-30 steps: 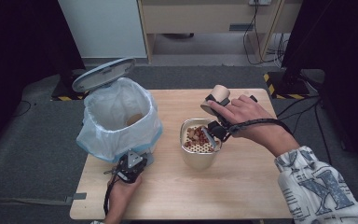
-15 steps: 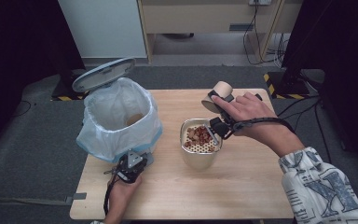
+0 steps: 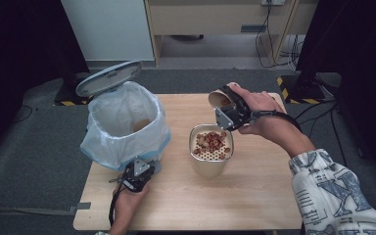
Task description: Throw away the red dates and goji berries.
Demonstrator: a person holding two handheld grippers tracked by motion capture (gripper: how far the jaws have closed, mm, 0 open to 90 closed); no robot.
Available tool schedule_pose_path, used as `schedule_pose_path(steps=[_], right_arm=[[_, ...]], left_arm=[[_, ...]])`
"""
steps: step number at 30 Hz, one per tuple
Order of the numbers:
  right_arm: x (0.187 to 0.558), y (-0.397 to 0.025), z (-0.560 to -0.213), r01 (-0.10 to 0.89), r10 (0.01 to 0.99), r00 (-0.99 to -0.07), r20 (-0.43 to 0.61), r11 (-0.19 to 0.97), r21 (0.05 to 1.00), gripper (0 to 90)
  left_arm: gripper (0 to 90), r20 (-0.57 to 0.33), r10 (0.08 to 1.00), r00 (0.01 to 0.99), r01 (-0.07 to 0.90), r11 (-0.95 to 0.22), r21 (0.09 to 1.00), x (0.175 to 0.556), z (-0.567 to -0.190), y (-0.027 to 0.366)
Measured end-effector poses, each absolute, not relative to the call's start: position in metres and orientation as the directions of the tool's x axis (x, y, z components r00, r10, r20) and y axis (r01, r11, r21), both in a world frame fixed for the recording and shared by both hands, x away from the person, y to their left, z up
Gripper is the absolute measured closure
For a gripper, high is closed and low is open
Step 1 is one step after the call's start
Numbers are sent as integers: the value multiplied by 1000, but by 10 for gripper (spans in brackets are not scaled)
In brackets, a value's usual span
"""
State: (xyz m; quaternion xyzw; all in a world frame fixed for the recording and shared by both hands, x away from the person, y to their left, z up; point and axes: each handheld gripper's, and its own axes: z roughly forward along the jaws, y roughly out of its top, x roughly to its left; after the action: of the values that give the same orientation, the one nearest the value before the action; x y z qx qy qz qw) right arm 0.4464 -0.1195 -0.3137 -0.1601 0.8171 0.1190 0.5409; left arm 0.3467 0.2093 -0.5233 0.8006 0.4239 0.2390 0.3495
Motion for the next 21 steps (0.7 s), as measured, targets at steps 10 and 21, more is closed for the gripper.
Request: schedule_pose_path(steps=[10, 21], right_arm=[[459, -133, -308, -337, -4, -473, -881, 925, 176, 336], [472, -163, -299, -281, 161, -607, -779, 873, 399, 336]], left_arm=[[896, 85, 846, 526, 512, -395, 763, 347, -523, 209], [896, 79, 847, 526, 515, -391, 763, 347, -523, 210]])
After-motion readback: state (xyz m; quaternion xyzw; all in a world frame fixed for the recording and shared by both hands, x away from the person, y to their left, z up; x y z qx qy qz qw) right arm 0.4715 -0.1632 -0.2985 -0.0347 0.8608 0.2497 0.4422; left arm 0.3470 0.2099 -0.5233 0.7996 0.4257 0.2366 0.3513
